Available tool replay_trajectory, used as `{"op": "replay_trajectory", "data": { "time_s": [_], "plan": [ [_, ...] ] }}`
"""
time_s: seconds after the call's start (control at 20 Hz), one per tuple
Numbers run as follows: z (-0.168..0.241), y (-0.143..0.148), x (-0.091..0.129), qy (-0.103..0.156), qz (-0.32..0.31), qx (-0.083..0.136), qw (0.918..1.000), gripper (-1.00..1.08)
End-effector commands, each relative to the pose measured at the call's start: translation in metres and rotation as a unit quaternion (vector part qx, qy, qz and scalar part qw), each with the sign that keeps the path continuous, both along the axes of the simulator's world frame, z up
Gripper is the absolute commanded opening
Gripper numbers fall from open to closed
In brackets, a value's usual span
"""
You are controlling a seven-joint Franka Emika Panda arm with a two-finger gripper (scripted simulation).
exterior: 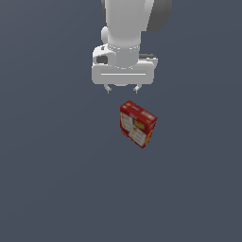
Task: Pick up the object and move it to a goal position.
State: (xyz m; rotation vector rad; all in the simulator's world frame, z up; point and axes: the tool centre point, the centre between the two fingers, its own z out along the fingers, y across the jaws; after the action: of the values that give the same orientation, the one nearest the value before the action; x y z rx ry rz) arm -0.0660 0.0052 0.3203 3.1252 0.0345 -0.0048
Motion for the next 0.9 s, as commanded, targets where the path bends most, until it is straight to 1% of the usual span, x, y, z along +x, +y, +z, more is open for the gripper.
{"op": "replay_trajectory", "data": {
  "time_s": [0.0,0.55,0.85],
  "plan": [
    [0.000,0.000,0.000,0.000,0.000,0.000,1.0000,1.00],
    [-0.003,-0.014,0.005,-0.003,0.000,0.006,1.0000,1.00],
    [-0.004,-0.012,0.005,-0.003,0.007,0.006,0.9999,1.00]
  ]
}}
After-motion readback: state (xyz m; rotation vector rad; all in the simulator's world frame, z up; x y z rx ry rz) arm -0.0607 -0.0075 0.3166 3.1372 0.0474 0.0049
